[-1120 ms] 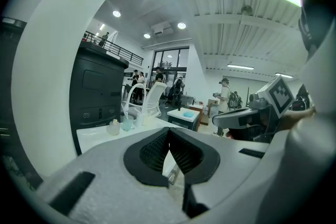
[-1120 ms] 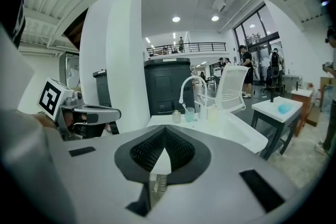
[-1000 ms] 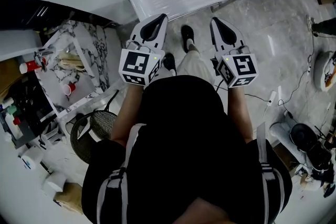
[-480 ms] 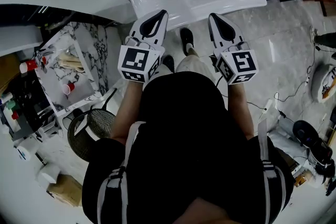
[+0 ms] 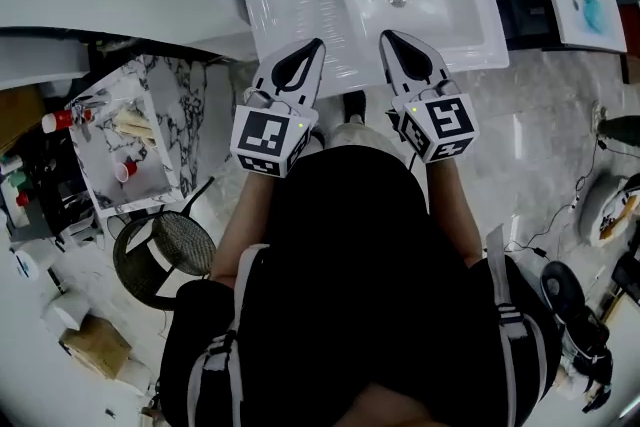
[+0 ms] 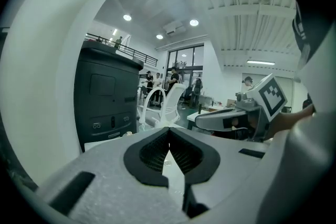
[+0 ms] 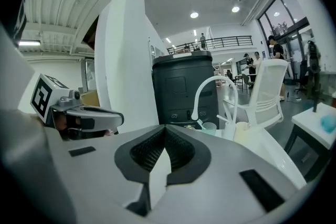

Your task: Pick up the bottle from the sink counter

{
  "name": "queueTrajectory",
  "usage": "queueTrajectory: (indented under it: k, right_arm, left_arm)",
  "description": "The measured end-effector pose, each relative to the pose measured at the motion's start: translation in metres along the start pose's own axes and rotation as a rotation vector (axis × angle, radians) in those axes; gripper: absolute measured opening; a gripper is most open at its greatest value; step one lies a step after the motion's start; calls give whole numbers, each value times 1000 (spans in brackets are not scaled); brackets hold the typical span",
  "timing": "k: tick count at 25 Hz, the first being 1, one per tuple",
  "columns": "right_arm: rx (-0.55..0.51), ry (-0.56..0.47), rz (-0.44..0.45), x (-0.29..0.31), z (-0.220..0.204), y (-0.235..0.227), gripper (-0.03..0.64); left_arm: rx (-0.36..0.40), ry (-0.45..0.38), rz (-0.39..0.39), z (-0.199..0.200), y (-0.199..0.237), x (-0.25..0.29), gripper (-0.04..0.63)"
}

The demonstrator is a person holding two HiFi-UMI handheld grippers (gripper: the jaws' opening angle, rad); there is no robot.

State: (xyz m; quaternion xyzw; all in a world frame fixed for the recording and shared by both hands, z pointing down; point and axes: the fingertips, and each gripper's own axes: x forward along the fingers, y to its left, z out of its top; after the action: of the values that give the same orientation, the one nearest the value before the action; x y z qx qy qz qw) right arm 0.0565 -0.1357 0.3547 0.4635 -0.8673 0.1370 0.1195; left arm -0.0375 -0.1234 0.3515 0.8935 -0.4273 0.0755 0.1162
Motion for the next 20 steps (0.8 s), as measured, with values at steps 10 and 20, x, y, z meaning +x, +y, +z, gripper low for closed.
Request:
queueTrajectory:
  k: [10, 20]
  right_arm:
    - [-59, 24, 150, 54, 2, -35, 3]
    - [-78, 62, 250, 86, -16, -65, 3]
  left_arm:
    - [-38, 5, 126, 6, 9, 41, 18]
    - [-65, 7, 250, 6, 15, 70, 18]
